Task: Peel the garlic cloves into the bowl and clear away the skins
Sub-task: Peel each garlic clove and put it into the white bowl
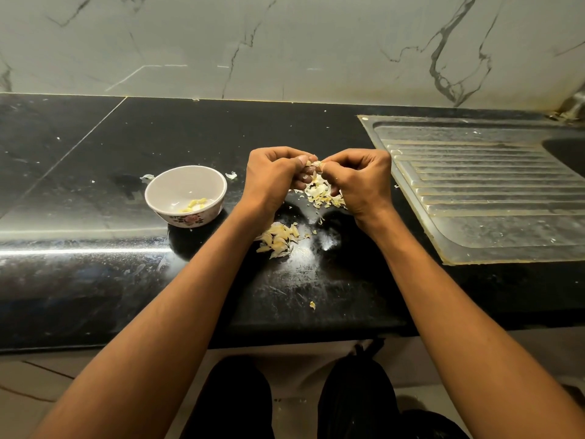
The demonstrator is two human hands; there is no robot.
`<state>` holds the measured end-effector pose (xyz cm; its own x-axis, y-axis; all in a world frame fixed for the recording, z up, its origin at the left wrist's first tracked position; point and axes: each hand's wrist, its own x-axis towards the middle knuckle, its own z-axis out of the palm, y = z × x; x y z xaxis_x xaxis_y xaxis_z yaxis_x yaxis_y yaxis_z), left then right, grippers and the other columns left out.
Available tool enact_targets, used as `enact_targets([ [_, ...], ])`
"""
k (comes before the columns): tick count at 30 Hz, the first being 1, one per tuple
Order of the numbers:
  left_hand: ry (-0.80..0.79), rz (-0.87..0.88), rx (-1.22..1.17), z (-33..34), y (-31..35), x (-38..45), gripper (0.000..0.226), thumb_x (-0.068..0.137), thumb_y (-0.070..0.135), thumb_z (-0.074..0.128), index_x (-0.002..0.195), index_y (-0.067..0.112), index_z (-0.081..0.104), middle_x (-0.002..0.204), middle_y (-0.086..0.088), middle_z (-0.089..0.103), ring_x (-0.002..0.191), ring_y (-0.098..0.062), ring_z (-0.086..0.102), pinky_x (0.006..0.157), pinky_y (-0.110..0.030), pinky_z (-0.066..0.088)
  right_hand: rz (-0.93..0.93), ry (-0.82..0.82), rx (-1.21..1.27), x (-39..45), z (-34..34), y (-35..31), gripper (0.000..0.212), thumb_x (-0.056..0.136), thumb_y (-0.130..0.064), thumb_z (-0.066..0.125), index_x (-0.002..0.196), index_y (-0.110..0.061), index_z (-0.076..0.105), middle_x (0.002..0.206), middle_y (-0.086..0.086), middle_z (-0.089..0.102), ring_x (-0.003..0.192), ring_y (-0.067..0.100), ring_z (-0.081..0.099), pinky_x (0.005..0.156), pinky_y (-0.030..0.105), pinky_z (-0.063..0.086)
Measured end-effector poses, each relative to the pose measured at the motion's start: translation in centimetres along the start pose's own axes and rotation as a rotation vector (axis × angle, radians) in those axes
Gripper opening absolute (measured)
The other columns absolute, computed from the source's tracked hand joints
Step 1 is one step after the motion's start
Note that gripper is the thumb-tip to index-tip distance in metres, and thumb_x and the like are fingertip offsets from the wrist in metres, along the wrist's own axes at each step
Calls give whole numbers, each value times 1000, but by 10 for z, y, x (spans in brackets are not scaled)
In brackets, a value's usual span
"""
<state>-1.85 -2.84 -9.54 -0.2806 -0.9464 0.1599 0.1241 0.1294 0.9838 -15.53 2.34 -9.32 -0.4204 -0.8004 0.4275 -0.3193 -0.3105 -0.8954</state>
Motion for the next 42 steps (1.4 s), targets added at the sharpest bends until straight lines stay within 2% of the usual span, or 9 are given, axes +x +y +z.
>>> enact_targets([
  [11, 49, 14, -47, -1, 3, -1, 6, 93, -4, 67, 94, -3, 74, 81, -17, 76, 69, -21, 71, 59, -22, 55, -63, 54, -168, 3, -2, 7, 21, 80, -14, 70, 59, -17, 72, 53, -6, 64, 50, 8, 56, 54, 26, 45],
  [15, 47, 15, -5, -2, 0, 1, 9, 95, 5, 69, 97, -2, 75, 79, -11, 76, 70, -18, 68, 61, -23, 54, -72, 77, -251, 3, 0, 10, 36, 86, -26, 72, 55, -8, 67, 54, 5, 64, 53, 23, 59, 55, 32, 45],
  [18, 51, 13, 10, -2, -2, 3, 11, 95, 8, 70, 97, -1, 75, 79, -10, 74, 69, -15, 67, 61, -23, 52, -84, 99, -333, 3, 0, 12, 32, 82, -23, 76, 55, -9, 65, 51, -1, 60, 47, 7, 49, 52, 23, 40],
  [20, 60, 8, 15, -2, -3, 4, 12, 95, 8, 70, 98, -2, 75, 79, -9, 73, 67, -12, 67, 61, -23, 53, -90, 100, -379, 3, 0, 11, 26, 77, -19, 76, 56, -11, 63, 51, -6, 57, 47, 5, 46, 50, 20, 37],
  [23, 71, 1, 22, -2, -4, 5, 11, 97, 7, 68, 98, -1, 75, 79, -9, 72, 65, -10, 65, 61, -23, 53, -83, 57, -430, 3, -2, 10, 10, 70, -9, 73, 66, -15, 66, 61, -3, 61, 54, 5, 49, 51, 21, 41],
  [28, 59, -5, 20, -3, -5, 6, 11, 98, 2, 64, 99, 1, 75, 78, -7, 72, 65, -10, 64, 62, -23, 53, -101, -20, -436, 3, -3, 10, 31, 73, -8, 75, 94, -30, 80, 98, -4, 66, 80, 8, 61, 67, 19, 53],
  [32, 45, -6, 19, -4, -4, 6, 14, 95, -3, 65, 97, 5, 76, 82, -8, 75, 71, -12, 67, 65, -24, 54, -154, 71, -373, 1, 0, 7, 12, 79, -15, 78, 88, -22, 82, 86, -8, 73, 72, 7, 68, 67, 26, 58],
  [34, 36, 5, 14, -4, -3, 5, 13, 92, -4, 69, 95, 7, 77, 82, -9, 76, 73, -14, 68, 65, -24, 54, -179, 89, -361, 0, 1, 6, 5, 80, -17, 79, 83, -19, 82, 80, -8, 74, 68, 5, 68, 64, 24, 58],
  [42, 43, 95, 70, -2, -4, 2, 12, 82, -2, 81, 93, 2, 79, 83, -11, 78, 72, -12, 71, 64, -20, 53, -210, 88, -323, -1, 1, 6, 4, 81, -17, 79, 83, -16, 83, 77, -6, 76, 66, 2, 69, 62, 14, 53],
])
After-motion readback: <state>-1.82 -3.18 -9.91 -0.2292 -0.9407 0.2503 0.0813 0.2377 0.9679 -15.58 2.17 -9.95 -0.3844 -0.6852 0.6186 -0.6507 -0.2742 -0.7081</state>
